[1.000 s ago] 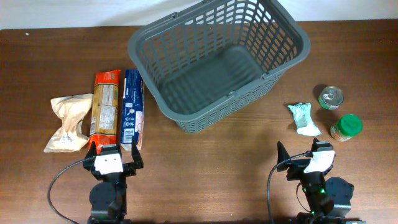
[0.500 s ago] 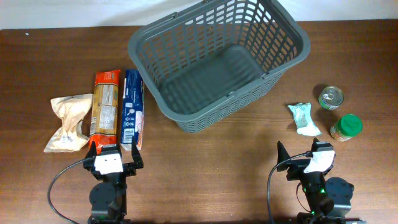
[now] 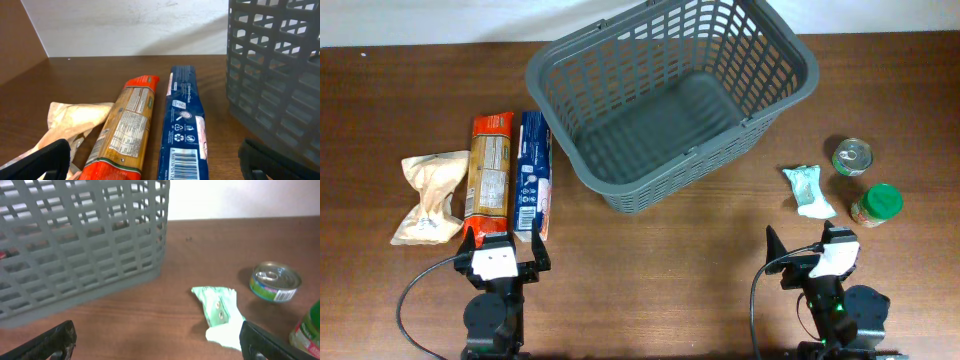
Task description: Pack container
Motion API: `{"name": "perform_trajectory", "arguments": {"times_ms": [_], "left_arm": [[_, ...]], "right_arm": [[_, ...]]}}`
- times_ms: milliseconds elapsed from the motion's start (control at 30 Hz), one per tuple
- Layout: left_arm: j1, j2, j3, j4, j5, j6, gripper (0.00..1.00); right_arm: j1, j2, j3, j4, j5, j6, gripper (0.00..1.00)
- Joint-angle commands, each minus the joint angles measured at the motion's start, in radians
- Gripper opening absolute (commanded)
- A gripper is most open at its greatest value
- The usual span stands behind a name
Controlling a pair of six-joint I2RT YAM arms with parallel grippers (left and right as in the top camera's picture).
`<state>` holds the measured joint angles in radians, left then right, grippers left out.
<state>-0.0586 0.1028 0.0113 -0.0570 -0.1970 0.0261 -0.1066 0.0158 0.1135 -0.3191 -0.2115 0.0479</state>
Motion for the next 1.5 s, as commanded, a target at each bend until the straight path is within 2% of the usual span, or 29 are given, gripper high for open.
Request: {"name": "perform_trajectory", "arguments": {"times_ms": [0,67,133,233,367,533,733,867,1233,1333,1467], "left_arm": [[0.002,0.003,0.011,0.005,0.022,0.019,0.99],[0.002,0.011,0.051,-0.013,0.021,0.019,0.99],[0.003,0.034,0.117,-0.053,0.006,0.019,0.99],[0.013,0.109,0.254,-0.156,-0.015,0.019,0.99],[0.060,0.275,0.433,-0.254,-0.016,0.019,0.99],[0.130,0.526,0.692,-0.350,0.042,0.019,0.99],[0.237,0.843,1.041,-0.570,0.230,0.019,0.99],[0.310,1.024,1.186,-0.674,0.373,0.019,0.99],[0.349,1.278,1.229,-0.707,0.400,0.019,0.99],[0.350,1.322,1.229,-0.707,0.399,0.019,0.99],[0.349,1.372,1.229,-0.707,0.399,0.019,0.99]], "right_arm": [[0.009,-0.008,-0.004,0.045,-0.044,0.135,0.99],[0.008,-0.005,0.019,0.033,-0.055,0.251,0.99],[0.008,0.009,0.060,-0.012,-0.054,0.295,0.99],[0.008,0.074,0.166,-0.117,-0.038,0.292,0.99],[0.007,0.249,0.393,-0.244,0.000,0.196,0.99],[0.007,0.584,0.830,-0.439,0.058,0.105,0.99],[0.007,0.912,1.427,-0.731,-0.027,0.105,0.99],[0.007,1.057,1.676,-0.753,-0.013,0.105,0.99],[0.007,1.704,2.284,-1.033,-0.037,0.048,0.99],[0.008,1.847,2.363,-1.048,-0.048,0.026,0.99],[0.008,1.964,2.372,-1.048,-0.124,-0.043,1.00]]}}
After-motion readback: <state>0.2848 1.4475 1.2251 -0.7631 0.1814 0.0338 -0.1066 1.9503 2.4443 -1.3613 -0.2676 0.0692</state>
